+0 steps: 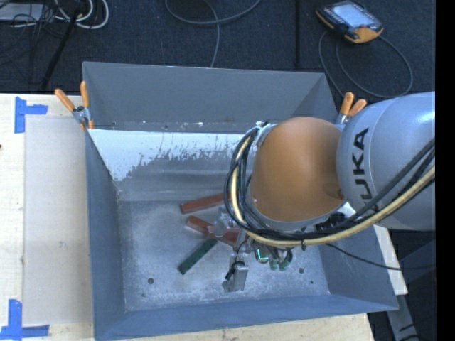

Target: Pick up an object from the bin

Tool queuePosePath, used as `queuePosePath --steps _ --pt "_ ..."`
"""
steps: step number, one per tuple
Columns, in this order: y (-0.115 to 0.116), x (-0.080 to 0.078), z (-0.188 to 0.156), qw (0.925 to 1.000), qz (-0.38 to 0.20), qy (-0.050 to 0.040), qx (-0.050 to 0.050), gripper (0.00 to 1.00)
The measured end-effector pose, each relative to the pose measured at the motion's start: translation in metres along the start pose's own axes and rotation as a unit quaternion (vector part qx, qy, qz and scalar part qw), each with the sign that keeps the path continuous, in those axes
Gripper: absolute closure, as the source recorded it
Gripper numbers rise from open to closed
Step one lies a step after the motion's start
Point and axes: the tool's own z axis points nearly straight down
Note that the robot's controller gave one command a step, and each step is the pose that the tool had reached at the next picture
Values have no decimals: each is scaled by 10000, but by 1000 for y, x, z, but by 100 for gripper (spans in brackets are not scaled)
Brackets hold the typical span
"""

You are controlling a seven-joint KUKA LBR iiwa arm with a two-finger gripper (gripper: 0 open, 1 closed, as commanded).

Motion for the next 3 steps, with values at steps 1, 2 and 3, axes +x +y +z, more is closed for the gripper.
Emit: queuePosePath --steps 1,2,3 --pt "0 -2 -3 10000 19 -36 -6 0" --pt "-7 -42 36 9995 -313 -84 -12 0" --pt "-16 -58 79 9999 102 -37 -5 0"
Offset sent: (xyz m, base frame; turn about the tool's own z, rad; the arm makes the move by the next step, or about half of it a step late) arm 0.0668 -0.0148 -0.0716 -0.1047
